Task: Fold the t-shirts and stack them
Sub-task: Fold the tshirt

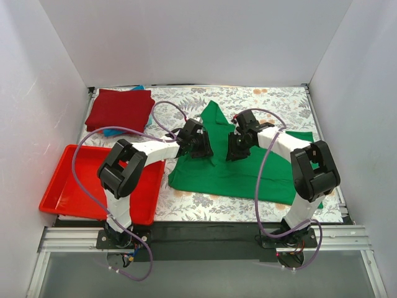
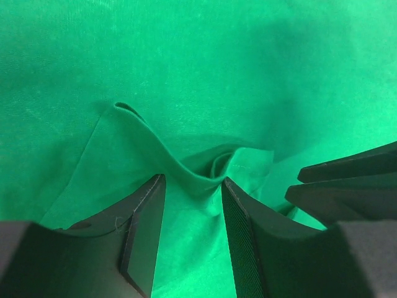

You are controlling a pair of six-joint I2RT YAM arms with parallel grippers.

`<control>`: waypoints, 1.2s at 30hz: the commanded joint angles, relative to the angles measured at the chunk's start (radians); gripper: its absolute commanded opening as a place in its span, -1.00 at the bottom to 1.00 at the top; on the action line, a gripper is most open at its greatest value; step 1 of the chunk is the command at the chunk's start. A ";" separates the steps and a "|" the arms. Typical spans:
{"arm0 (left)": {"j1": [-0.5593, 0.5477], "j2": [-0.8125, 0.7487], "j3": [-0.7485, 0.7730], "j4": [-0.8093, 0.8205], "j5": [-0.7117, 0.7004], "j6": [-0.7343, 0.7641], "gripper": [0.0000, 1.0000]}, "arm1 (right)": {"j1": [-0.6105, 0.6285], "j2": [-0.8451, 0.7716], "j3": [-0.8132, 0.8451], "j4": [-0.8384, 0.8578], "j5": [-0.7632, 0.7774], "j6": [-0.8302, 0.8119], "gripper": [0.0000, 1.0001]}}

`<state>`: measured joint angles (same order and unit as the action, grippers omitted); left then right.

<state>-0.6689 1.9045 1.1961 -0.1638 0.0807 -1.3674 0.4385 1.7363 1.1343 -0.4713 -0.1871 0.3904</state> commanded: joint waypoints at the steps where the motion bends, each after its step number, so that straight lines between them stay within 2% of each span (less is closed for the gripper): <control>1: 0.017 0.008 0.031 0.015 0.024 -0.004 -0.20 | 0.025 0.034 0.054 0.042 0.006 0.011 -0.27; 21: 0.055 0.030 0.034 0.041 0.063 0.005 -0.20 | 0.045 0.121 0.087 0.045 0.086 -0.002 -0.29; 23: 0.055 0.033 0.034 0.043 0.065 0.005 -0.20 | 0.043 0.127 0.090 0.051 0.075 -0.007 -0.34; 27: 0.057 0.038 0.026 0.043 0.070 0.005 -0.20 | 0.045 0.132 0.093 0.059 0.080 -0.005 -0.65; 30: 0.058 0.038 0.020 0.044 0.068 0.005 -0.20 | 0.043 0.112 0.088 0.059 0.084 -0.002 -0.81; 36: 0.061 0.031 0.011 0.043 0.064 -0.004 -0.20 | 0.043 0.049 0.064 0.049 0.104 0.013 -0.90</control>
<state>-0.6163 1.9430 1.1961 -0.1337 0.1429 -1.3693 0.4786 1.8538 1.1950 -0.4374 -0.1089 0.3908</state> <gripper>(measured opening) 0.402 0.061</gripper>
